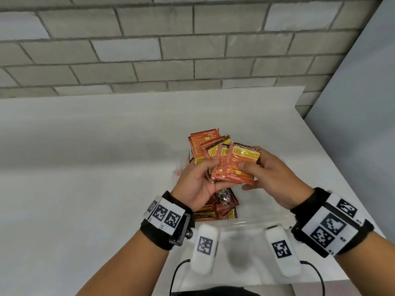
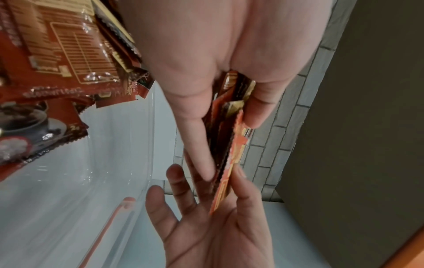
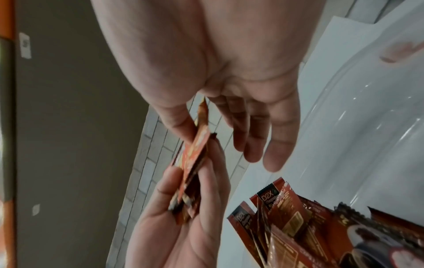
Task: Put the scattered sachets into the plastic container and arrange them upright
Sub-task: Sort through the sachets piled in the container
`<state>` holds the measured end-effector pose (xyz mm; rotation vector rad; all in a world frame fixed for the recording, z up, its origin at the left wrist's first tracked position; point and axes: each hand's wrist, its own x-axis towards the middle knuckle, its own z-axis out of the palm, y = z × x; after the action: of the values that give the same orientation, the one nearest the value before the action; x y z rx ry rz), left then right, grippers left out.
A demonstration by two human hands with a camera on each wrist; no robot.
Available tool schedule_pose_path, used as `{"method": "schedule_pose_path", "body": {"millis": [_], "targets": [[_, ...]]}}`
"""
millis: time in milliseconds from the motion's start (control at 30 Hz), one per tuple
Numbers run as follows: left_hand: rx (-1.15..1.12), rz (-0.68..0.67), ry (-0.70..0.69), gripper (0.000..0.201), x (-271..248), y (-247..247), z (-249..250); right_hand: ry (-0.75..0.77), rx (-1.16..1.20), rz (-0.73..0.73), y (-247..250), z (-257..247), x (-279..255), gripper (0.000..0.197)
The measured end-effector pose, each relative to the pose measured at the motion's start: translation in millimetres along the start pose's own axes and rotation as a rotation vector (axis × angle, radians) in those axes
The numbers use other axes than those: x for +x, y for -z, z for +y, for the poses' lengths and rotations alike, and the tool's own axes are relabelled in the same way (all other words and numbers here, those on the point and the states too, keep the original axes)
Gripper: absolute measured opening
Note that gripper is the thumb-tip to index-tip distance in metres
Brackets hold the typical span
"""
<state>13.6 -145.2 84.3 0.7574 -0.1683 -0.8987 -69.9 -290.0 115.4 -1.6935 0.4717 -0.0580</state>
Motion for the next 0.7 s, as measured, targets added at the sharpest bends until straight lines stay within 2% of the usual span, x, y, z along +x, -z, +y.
{"method": "schedule_pose_path", "body": {"millis": [133, 300, 400, 500, 700], "targets": [[0.047, 0.077, -0.026, 0.050, -2.4, 0.3, 0.2, -0.040, 0.104, 0.051, 1.5, 1.1, -3.3, 0.022], [0.165, 0.126, -0.034, 0.027, -4.6, 0.9, -3.0, -0.034, 0.046, 0.075, 0.0, 0.9, -3.3, 0.025], [0.159, 0.131, -0.035, 0.027, -4.5, 2.5, 0.2, -0.018, 0.052, 0.098, 1.7, -0.3, -3.7, 0.026], [0.276, 0.133, -0.049, 0.027, -4.3, 4.2, 2.8, -0.003, 0.064, 0.126, 3.8, -1.5, -4.0, 0.023], [0.350, 0.106, -0.049, 0.031, -8.1, 0.6, -2.0, -0.010, 0.094, 0.072, 2.1, -1.2, -2.6, 0.022]]}}
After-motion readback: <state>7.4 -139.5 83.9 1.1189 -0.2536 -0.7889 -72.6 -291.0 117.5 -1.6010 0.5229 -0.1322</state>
